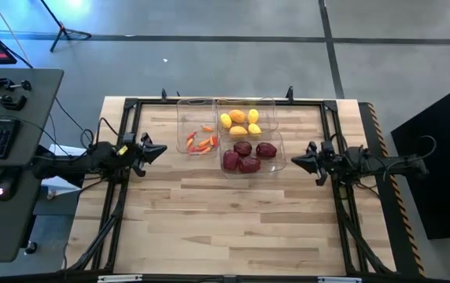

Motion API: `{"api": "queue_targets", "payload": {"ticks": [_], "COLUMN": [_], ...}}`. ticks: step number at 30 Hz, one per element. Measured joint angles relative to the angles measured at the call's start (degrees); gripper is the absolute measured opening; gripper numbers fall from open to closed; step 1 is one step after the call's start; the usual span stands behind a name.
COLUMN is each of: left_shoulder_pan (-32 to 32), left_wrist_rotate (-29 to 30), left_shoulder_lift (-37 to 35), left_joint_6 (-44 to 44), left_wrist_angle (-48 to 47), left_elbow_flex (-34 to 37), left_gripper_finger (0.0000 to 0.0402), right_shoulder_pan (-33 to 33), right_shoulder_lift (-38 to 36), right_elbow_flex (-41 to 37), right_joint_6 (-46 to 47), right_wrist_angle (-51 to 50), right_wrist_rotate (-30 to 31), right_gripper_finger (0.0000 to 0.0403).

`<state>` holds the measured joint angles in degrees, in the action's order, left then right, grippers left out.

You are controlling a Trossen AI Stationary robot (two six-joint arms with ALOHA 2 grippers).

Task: Sort produce into baskets
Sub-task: Return to Home Position

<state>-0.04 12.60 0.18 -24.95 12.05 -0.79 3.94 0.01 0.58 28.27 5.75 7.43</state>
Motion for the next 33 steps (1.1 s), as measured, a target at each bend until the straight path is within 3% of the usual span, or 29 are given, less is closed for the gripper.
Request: {"api": "queue_targets", "payload": {"ticks": [11,33], "left_shoulder_pan": [0.0,-4.5], "left_wrist_rotate": [0.0,-0.5], "left_shoulder_lift": [0.0,0.0], "left_joint_6": [0.0,0.1], "left_wrist_angle": [-1.9,-2.0], "left_elbow_flex": [0.1,0.1], "left_gripper_finger": [0.0,0.0], "right_shoulder_pan": [3.7,3.7], "right_shoulder_lift": [0.1,0.8], "right_elbow_flex": [0.0,0.0], "right_joint_6": [-0.2,-0.2], "right_wrist_angle": [-0.8,-3.6], "right_wrist_rotate": [0.0,-0.1], "right_gripper_finger": [0.0,0.0]}}
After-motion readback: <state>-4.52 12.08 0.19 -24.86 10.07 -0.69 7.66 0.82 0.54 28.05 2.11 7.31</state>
